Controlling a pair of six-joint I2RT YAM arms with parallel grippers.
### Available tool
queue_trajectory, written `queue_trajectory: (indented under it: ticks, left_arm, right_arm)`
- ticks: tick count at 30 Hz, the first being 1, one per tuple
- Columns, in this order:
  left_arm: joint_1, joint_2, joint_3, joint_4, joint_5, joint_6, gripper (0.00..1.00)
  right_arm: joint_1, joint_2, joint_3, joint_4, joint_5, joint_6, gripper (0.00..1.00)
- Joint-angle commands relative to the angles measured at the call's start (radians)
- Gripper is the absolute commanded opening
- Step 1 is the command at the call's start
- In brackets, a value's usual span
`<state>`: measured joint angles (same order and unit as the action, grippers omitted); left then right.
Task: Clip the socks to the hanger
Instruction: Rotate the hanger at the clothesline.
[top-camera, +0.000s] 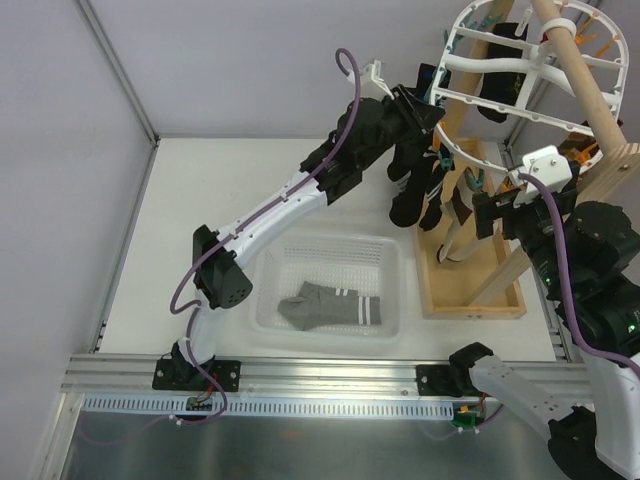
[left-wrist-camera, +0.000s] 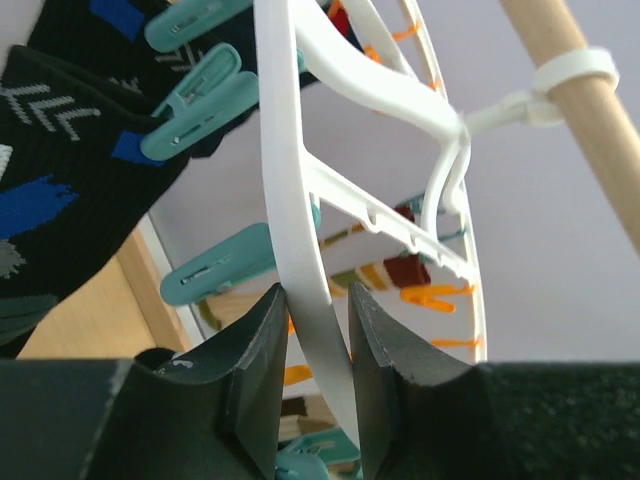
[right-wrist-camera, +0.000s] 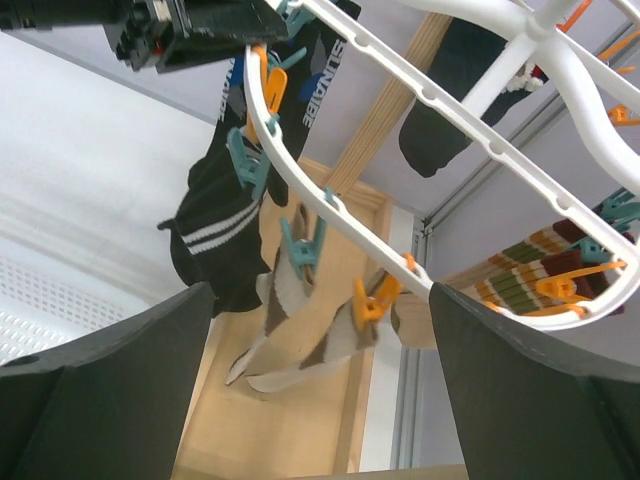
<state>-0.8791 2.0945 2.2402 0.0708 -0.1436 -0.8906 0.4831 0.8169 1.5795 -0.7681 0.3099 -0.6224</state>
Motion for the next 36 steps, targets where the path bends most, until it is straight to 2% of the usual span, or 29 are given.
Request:
queue_trajectory:
  ticks: [1,6,13,18,22,23,26,28,29,30,31,34,36]
  left_arm:
    - [0.063,-0.004,0.058,0.04,0.03,0.029,0.04]
    - [0.104,0.064,0.163,0.04,0.065,0.004,0.04]
    - [0.166,0.09,0.202,0.041,0.068,-0.039,0.09]
    - [0.18,0.098,0.219,0.043,0.096,-0.021,0.14]
    - [0.178,0.076,0.214,0.041,0.119,0.018,0.27]
    - [0.178,0.059,0.21,0.04,0.124,0.033,0.33]
    - [0.18,0.03,0.19,0.04,0.131,0.059,0.36]
    - [0.181,0.024,0.182,0.038,0.141,0.065,0.42]
    - [0.18,0.015,0.182,0.037,0.141,0.067,0.46]
    - [0.181,0.01,0.173,0.028,0.144,0.067,0.57]
    - [0.181,0.004,0.165,0.024,0.177,0.067,0.62]
    - [0.181,-0.081,0.098,0.017,0.229,0.081,0.71]
    - [0.18,-0.123,0.023,0.017,0.255,0.099,0.73]
  right_arm:
    - [0.0,-0.002,0.013,0.023,0.057,-0.016,0.93]
    - [0.0,0.045,0.04,-0.008,0.052,-0.056,0.93]
    - [0.0,0.088,0.071,-0.033,0.012,-0.141,0.94]
    - [-0.001,0.157,0.099,-0.06,0.101,-0.164,0.85]
    - [-0.001,0.197,0.108,-0.06,0.138,-0.18,0.75]
    - [0.0,0.211,0.114,-0.065,0.135,-0.181,0.74]
    - [0.0,0.228,0.14,-0.092,0.112,-0.181,0.74]
    - [-0.001,0.235,0.145,-0.097,0.11,-0.183,0.74]
    - [-0.001,0.246,0.145,-0.097,0.112,-0.186,0.74]
    - [-0.001,0.252,0.148,-0.103,0.127,-0.192,0.73]
    - [-0.001,0.257,0.146,-0.103,0.141,-0.195,0.72]
    - [-0.001,0.272,0.146,-0.093,0.178,-0.189,0.61]
    - [0.0,0.283,0.149,-0.086,0.184,-0.181,0.46]
